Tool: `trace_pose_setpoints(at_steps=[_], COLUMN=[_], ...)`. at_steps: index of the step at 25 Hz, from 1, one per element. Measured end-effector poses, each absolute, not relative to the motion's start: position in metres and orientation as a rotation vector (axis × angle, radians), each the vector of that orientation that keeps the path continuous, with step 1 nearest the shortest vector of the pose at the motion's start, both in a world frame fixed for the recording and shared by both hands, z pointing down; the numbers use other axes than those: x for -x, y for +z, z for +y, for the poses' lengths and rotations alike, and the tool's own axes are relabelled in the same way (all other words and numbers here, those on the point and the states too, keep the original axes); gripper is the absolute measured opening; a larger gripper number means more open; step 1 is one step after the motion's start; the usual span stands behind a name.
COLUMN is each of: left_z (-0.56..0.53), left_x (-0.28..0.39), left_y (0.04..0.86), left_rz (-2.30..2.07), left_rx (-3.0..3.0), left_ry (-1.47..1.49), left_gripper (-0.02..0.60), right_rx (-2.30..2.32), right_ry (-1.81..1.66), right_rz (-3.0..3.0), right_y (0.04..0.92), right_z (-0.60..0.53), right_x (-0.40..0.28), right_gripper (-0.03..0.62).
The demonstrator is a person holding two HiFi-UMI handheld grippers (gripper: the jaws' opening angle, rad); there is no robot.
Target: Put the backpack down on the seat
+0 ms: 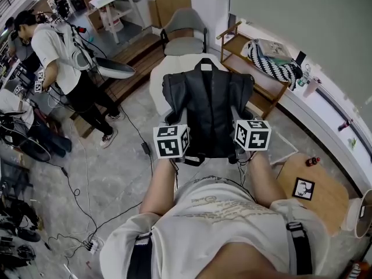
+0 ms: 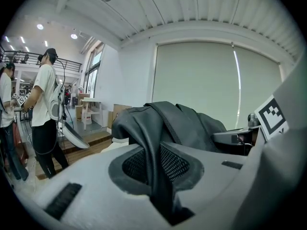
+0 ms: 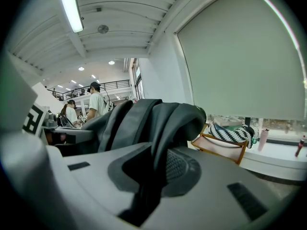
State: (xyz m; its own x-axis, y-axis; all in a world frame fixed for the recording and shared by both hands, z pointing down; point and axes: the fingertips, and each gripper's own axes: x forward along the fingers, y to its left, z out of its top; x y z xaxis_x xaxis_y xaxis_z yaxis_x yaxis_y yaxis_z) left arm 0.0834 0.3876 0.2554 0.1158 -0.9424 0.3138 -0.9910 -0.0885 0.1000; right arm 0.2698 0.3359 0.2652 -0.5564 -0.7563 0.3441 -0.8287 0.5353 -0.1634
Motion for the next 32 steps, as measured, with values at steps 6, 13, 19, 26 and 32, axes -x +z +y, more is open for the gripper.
trace_pose_setpoints(at_steps=[6, 13, 19, 26, 32], left_z=[0.387, 0.384, 0.367, 0.324, 0.263], left_x=[-0.069, -0.051, -0.036, -0.011, 0.008], left_y=[0.259, 0.271, 0.274, 0.279, 0.274], left_rz=[-1.877, -1.861, -1.87, -1.899, -1.946], left_rx=[-2.148, -2.132, -2.126, -2.104, -2.091], left_ry=[0.245, 0.248, 0.253, 0.242, 0.233], left_gripper=[0.072, 0.071, 0.071, 0.071, 0.069], right_rx=[-1.372, -1.378, -1.364, -1.325, -1.278], right_ry=[0.462, 0.477, 0.484, 0.47, 0.452], right_rz=[-2.542, -2.516, -2.533, -2.562, -2.596], right_y=[0.27, 0.281, 0.286, 0.293, 0.288], right_z=[0.337, 0.336, 0.315, 0.267, 0.203], right_x=[-0.256, -0.238, -0.223, -0.195, -0.174], right_gripper=[0.054, 0.054, 0.054, 0.055, 0.055])
